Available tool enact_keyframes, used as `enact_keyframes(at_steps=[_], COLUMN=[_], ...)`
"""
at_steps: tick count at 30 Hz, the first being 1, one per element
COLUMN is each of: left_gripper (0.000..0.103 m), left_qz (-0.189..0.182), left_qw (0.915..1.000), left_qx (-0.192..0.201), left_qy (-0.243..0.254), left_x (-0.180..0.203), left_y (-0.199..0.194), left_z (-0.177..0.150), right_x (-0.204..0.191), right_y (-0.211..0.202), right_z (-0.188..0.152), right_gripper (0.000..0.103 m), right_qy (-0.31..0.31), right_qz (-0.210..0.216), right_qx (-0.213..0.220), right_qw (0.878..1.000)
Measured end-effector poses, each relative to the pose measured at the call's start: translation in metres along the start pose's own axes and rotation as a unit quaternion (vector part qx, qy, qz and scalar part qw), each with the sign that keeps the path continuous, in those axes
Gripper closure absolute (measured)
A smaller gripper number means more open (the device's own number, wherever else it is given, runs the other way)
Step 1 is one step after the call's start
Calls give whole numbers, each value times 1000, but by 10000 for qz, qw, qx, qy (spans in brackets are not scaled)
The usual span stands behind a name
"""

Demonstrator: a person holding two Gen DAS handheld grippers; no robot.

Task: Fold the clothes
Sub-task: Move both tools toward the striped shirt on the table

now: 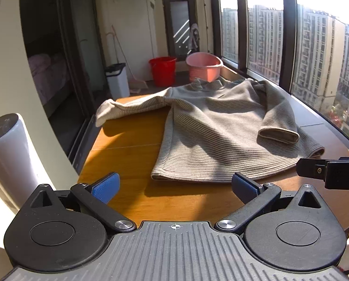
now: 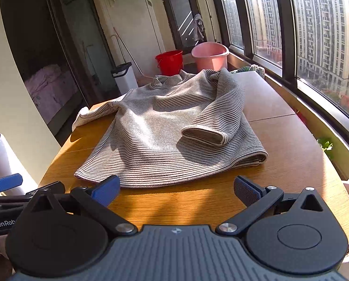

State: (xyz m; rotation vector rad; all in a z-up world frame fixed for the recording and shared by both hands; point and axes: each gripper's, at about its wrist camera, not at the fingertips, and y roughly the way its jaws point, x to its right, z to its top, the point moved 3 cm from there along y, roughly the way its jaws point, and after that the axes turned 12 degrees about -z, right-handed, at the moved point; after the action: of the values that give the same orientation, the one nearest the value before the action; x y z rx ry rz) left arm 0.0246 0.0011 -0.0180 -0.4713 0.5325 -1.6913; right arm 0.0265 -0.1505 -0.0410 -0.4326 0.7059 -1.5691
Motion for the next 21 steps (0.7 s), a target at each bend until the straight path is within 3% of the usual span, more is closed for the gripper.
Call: enact_keyframes(at_steps=[4,5,11,21], left_gripper=[0,0,0,0], left_qz=[-153,-177,-170,-120], left_qw=[9998,9996,9979,9967], left_qx=[-95,-153,-406,-429], left_qy=[-109,-175,-471,-674], left_x=[-2,-4,-5,-9], left_y=[9,13,23,31], left_z=[-6,-8,-11,-12], right_x=[3,3,0,-18], right_y=[9,6,7,-3], right_z=[8,7,-3,-1], right_gripper=[0,0,0,0], right_qy=[-276,-341,-252,-412], right_qz=[-438,-459,-250,-516], right_qx=[21,166,23,242], right_qw=[9987,9982,9994,9975])
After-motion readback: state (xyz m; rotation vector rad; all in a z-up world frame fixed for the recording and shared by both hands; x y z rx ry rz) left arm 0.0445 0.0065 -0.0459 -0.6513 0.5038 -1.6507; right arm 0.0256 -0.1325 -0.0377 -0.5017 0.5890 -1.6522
